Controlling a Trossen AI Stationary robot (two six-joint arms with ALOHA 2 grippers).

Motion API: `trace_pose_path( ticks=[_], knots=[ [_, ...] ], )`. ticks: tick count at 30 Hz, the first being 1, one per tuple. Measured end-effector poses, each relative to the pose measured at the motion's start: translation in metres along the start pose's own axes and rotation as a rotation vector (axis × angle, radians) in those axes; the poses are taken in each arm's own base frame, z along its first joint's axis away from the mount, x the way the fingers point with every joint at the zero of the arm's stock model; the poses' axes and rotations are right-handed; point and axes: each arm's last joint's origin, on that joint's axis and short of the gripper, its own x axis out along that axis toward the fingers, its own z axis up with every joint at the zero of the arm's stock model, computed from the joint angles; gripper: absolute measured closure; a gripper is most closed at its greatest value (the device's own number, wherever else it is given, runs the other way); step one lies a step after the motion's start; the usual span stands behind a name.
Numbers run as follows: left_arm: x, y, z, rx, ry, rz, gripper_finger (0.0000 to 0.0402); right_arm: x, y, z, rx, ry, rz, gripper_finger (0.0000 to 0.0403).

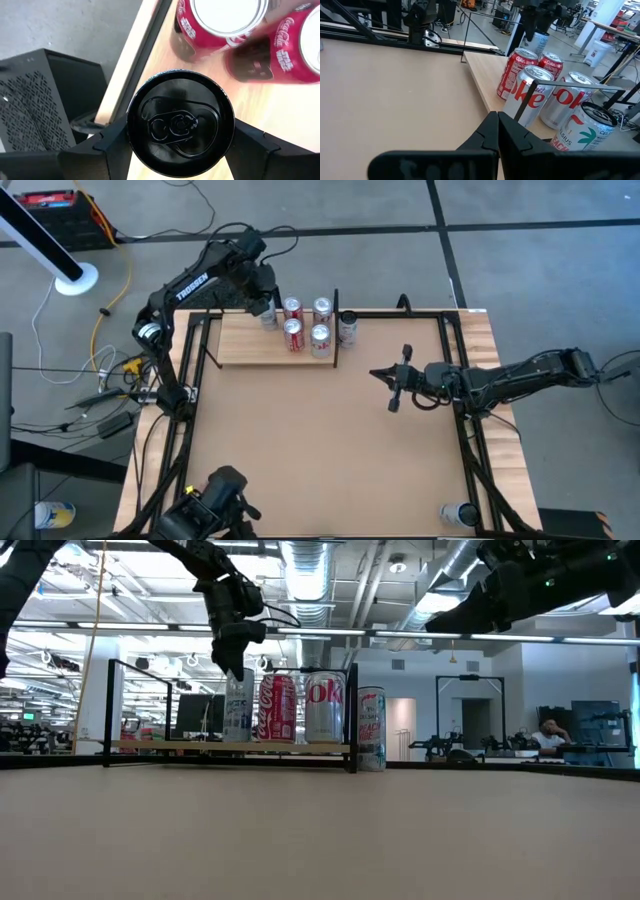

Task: Place canned beverage on shelf
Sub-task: Put the left white and blue soda can on the shelf

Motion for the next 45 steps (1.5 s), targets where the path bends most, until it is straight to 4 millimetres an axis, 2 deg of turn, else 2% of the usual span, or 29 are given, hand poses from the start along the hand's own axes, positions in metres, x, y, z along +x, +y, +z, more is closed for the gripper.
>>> trace_pose_path(
  ticks=[10, 22, 45],
  knots=[
    [0.000, -0.001, -0.001, -0.012, 0.008, -0.012, 0.0162, 0.000, 0.000, 0.000, -0.001, 0.000, 0.000, 0.0378],
    [0.001, -0.012, 0.004, 0.017, 0.017, -0.024, 0.0117, 0.000, 0.000, 0.000, -0.001, 0.000, 0.000, 0.0378],
    [0.002, -0.017, 0.006, 0.043, 0.082, 0.097, 0.0113, 0.000, 0.000, 0.000, -0.002, 0.001, 0.001, 0.0378]
  ],
)
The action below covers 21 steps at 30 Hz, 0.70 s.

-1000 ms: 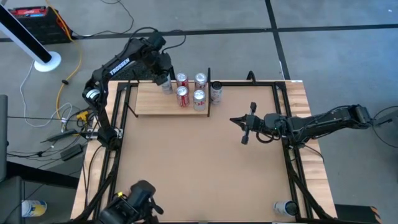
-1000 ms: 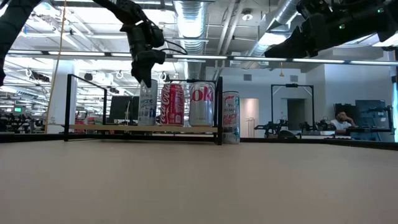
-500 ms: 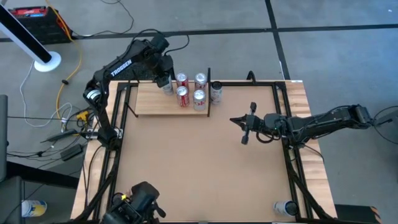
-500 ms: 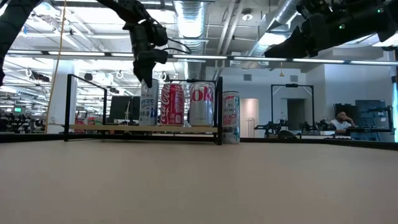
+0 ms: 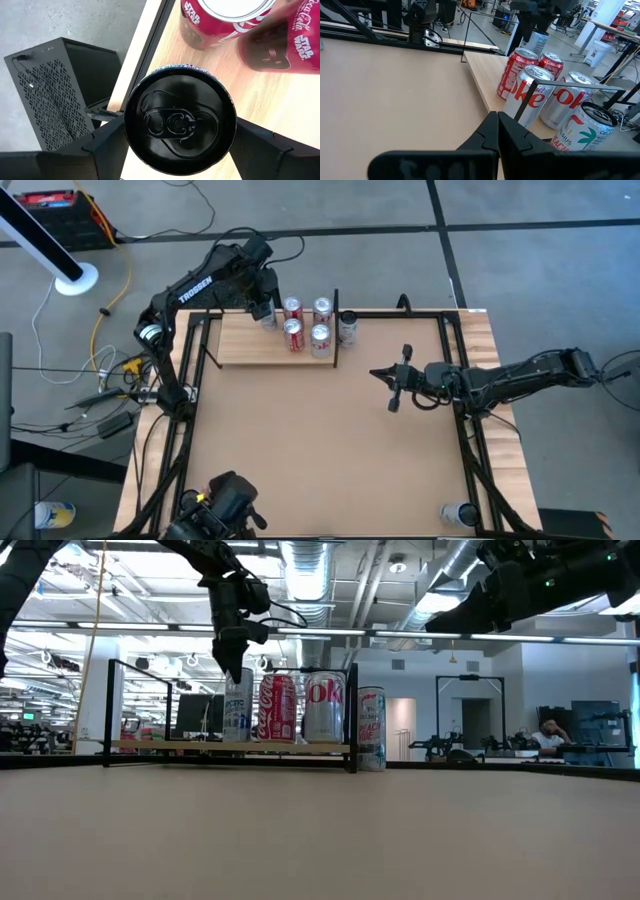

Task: Place canned beverage on shelf
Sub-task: Put the left white and blue soda can on the shelf, then put the top white and pink soda can on the shelf

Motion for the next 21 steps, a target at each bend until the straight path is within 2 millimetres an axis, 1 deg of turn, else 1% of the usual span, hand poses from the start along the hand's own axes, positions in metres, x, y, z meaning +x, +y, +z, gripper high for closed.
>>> trace_pose_path(
  ticks=[16, 21],
  knots=[
    [0.000, -0.001, 0.000, -0.031, 0.002, -0.014, 0.0113, 0.000, 0.000, -0.001, -0.003, 0.006, 0.001, 0.0378],
    [-0.012, 0.001, 0.003, -0.035, -0.023, 0.007, 0.0113, 0.000, 0.000, -0.001, -0.003, 0.006, 0.001, 0.0378]
  ],
)
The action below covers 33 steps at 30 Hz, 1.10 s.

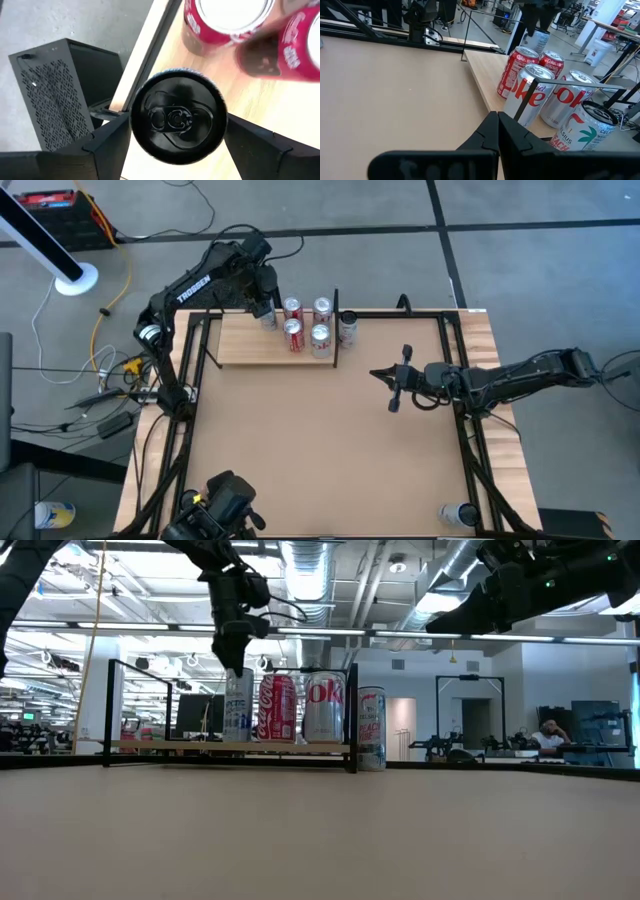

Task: Place canned beverage on shelf
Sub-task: Put the top white and pink soda can on the shelf

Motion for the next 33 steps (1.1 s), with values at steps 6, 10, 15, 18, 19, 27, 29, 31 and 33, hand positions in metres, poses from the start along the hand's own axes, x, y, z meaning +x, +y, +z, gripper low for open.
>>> trace_pose_path(
  ticks=[6, 10, 15, 18, 19, 27, 29, 31, 33],
  knots=[
    [-0.023, 0.003, 0.006, -0.013, -0.042, 0.024, 0.0113, 0.000, 0.000, 0.000, 0.000, 0.000, 0.000, 0.0378],
    [-0.041, 0.004, 0.009, -0.030, -0.067, 0.041, 0.0113, 0.000, 0.000, 0.000, 0.000, 0.000, 0.000, 0.0378],
    [-0.063, 0.004, 0.008, -0.056, -0.100, 0.035, 0.0113, 0.000, 0.000, 0.000, 0.001, 0.000, 0.000, 0.0378],
    [-0.077, -0.002, 0.001, -0.058, -0.116, -0.016, 0.0113, 0.000, 0.000, 0.000, 0.006, 0.002, 0.001, 0.0378],
    [-0.082, -0.003, -0.001, -0.058, -0.121, -0.029, 0.0113, 0.000, 0.000, 0.000, 0.007, 0.004, 0.001, 0.0378],
    [-0.122, -0.024, -0.038, -0.091, -0.176, -0.114, 0.0113, -0.001, 0.003, -0.001, 0.071, 0.013, 0.016, 0.0378],
    [-0.128, -0.033, -0.053, -0.089, -0.191, -0.139, 0.0113, -0.002, 0.005, -0.001, 0.091, 0.010, 0.028, 0.0378],
    [-0.132, -0.043, -0.067, -0.078, -0.228, -0.193, 0.0113, -0.003, 0.008, 0.000, 0.113, 0.008, 0.042, 0.0378],
    [-0.131, -0.056, -0.082, -0.057, -0.263, -0.261, 0.0113, -0.004, 0.010, 0.000, 0.139, 0.006, 0.055, 0.0378]
  ],
)
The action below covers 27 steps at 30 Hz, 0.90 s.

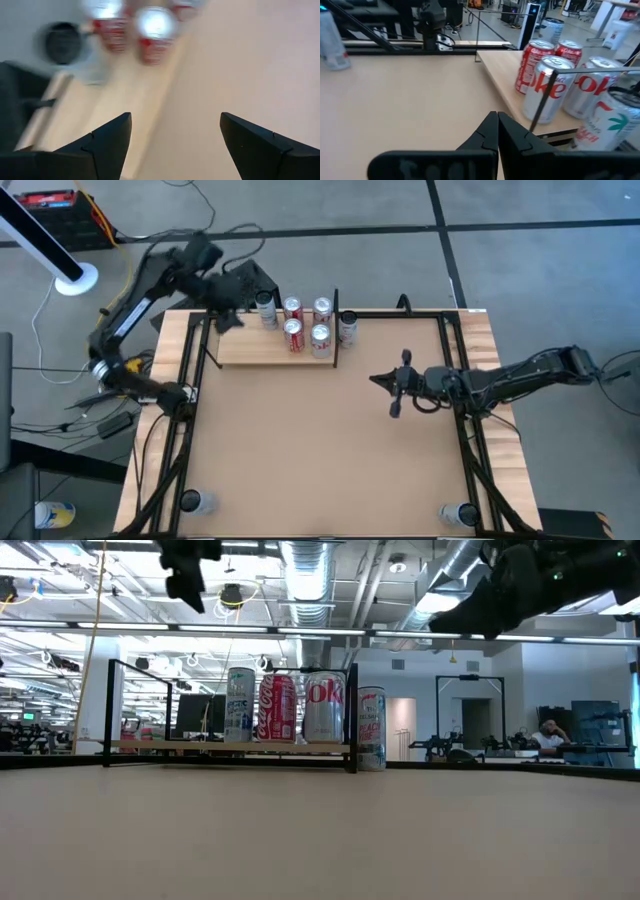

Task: Place canned beverage on shelf
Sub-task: Put the top white and pink soda can on the shelf

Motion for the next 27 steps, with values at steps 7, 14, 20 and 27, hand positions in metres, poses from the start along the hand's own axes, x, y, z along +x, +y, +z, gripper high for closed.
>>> trace_pose_path(
  ticks=[7, 14, 20, 27],
  knots=[
    [-0.003, -0.040, -0.058, 0.123, -0.181, -0.091, 0.0113, -0.002, 0.005, 0.006, 0.082, -0.061, 0.021, 0.0378],
    [-0.026, -0.058, -0.082, 0.195, -0.402, 0.246, 0.0113, 0.006, -0.034, 0.036, 0.086, -0.068, -0.261, 0.0374],
    [-0.027, -0.056, -0.091, 0.166, -0.435, 0.427, 0.0113, 0.010, -0.084, 0.071, 0.158, -0.036, -0.214, 0.0313],
    [-0.016, -0.047, -0.094, -0.095, -0.377, 0.592, 0.0113, 0.047, -0.132, 0.079, 0.203, 0.161, -0.144, 0.0173]
  ],
)
